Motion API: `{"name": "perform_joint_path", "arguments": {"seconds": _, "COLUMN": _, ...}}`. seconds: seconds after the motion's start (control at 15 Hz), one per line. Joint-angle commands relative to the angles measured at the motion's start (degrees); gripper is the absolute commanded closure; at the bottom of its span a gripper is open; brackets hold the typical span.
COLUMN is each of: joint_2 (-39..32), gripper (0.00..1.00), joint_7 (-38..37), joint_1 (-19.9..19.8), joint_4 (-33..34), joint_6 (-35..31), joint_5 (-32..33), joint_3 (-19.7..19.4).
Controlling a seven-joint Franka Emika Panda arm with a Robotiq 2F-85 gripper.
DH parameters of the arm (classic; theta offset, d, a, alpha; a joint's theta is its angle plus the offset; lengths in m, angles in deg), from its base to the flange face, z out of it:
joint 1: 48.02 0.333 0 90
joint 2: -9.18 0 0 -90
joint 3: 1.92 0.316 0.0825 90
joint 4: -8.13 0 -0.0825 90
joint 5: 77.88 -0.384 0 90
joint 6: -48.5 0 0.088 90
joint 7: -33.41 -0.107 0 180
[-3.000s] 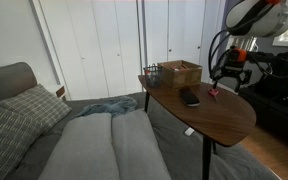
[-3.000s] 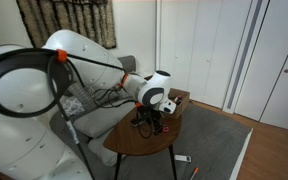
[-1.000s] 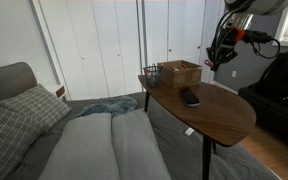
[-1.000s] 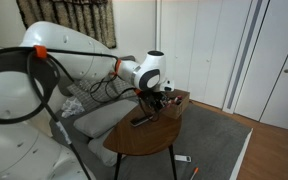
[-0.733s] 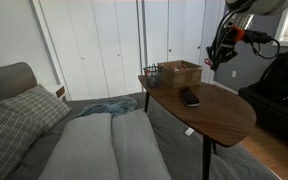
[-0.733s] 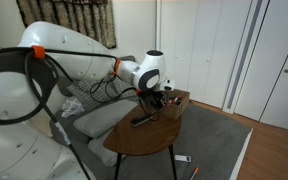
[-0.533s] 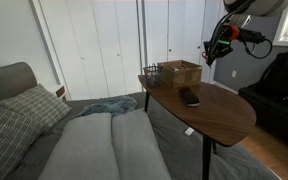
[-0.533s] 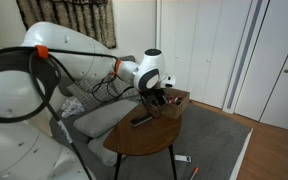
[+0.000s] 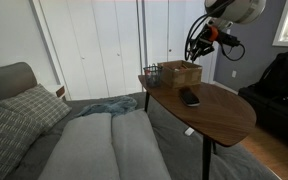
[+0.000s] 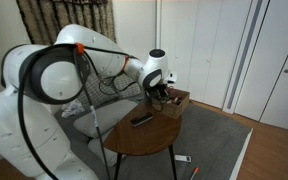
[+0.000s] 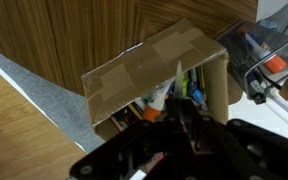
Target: Put the scissors in the box
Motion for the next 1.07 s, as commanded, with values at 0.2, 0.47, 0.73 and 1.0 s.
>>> {"name": "perform_joint_path", "arguments": {"seconds": 0.2, "joint_2": -9.4, "gripper": 0.97, "joint_7": -2.9, "joint_1": -0.78, "joint_4": 8.98, "joint_6": -2.66, "joint_5": -3.97, "joint_3": -0.3}}
{"name": "perform_joint_path", "arguments": {"seconds": 0.47, "joint_2": -12.81, "gripper": 0.57, "joint_7": -5.21, "joint_1": -1.02, "joint_4": 13.35, "joint_6": -1.72, "joint_5": -4.99, "joint_3": -0.05}}
{"name": "perform_joint_path", "arguments": {"seconds": 0.73, "joint_2": -10.13, "gripper": 0.29, "joint_7": -5.46, "joint_1": -0.75, "joint_4": 11.31, "joint_6": -2.46, "joint_5": -3.06, "joint_3": 0.15}}
{"name": "perform_joint_path", "arguments": {"seconds": 1.0, "joint_2": -10.27, "gripper": 0.27, "joint_7": -0.6, "joint_1": -0.47, "joint_4": 10.77, "joint_6": -1.28, "joint_5": -3.14, "joint_3": 0.94}}
